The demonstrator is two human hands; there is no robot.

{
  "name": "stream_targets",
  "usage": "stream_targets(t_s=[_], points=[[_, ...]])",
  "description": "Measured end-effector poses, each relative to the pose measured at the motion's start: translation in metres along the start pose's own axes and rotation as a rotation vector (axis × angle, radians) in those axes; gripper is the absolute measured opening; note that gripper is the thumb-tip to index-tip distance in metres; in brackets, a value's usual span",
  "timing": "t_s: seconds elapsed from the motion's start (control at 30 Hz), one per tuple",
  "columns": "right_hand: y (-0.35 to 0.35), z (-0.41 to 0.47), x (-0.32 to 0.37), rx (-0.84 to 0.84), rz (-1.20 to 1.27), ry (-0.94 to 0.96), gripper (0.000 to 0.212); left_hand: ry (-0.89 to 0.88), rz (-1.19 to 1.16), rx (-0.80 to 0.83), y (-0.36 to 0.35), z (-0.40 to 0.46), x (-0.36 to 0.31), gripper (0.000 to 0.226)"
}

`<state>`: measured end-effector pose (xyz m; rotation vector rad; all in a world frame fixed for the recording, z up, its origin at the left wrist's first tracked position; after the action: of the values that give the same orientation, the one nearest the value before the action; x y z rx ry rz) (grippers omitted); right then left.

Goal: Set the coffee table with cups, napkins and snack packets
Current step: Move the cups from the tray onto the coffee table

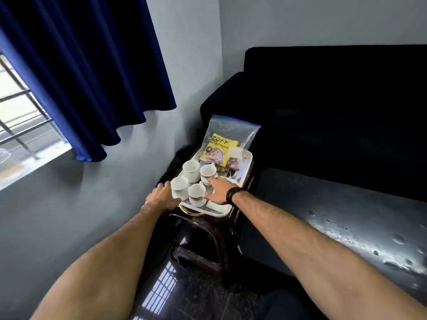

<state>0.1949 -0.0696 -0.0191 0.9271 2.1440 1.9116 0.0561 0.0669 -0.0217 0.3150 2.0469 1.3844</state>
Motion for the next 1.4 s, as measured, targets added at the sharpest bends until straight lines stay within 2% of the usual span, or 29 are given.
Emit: stream_targets(t_s=[0.17, 0.33, 0.5, 0.67, 0.8, 0.93, 1.03, 1.13, 1.23, 1.4], points=[[-0.029, 0.024, 0.017, 0.036, 0.036, 0.009, 0.067, 0.018, -0.022, 0.028, -0.009, 0.019, 0.006, 0.076], [-0.043, 0.046, 0.024, 0.033, 0.000, 0.028, 0.073, -0.037, -0.056, 0.065, -0.020, 0.045, -0.010, 0.090], [-0.049, 0.063, 0.025, -0.010, -0.030, 0.005, 0.069, -0.078, 0.041, 0.096, -0.031, 0.068, -0.024, 0.079], [-0.053, 0.060, 0.026, -0.090, -0.004, 0.006, 0.064, -0.053, 0.064, 0.032, -0.033, 0.066, -0.021, 0.060], [-0.032, 0.049, 0.029, -0.164, 0.036, 0.041, 0.062, -0.068, 0.053, -0.087, -0.014, 0.048, -0.023, 0.058], [0.023, 0.029, 0.021, -0.330, 0.075, 0.045, 0.063, -0.163, 0.043, -0.224, 0.023, 0.027, -0.054, 0.063], [0.064, 0.003, -0.007, -0.430, 0.066, -0.007, 0.063, -0.221, 0.004, -0.264, 0.038, 0.010, -0.092, 0.065], [0.089, -0.030, -0.055, -0.436, 0.036, -0.074, 0.061, -0.300, -0.043, -0.275, 0.030, -0.008, -0.142, 0.073], [0.101, -0.075, -0.122, -0.431, 0.001, -0.161, 0.061, -0.388, -0.115, -0.235, -0.001, -0.028, -0.200, 0.080], [0.093, -0.158, -0.242, -0.443, 0.007, -0.392, 0.062, -0.476, -0.114, -0.107, -0.079, -0.060, -0.283, 0.076]])
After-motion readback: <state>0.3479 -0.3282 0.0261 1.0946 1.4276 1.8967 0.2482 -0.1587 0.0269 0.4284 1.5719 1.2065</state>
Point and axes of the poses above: each hand's wrist, its own z-axis towards the middle knuckle, its own y-axis out of the back of the hand, x = y × z, the point moved 9 cm from there along z, towards the middle knuckle, and after that the axes turned 9 degrees about -z, right-handed, at the moved point
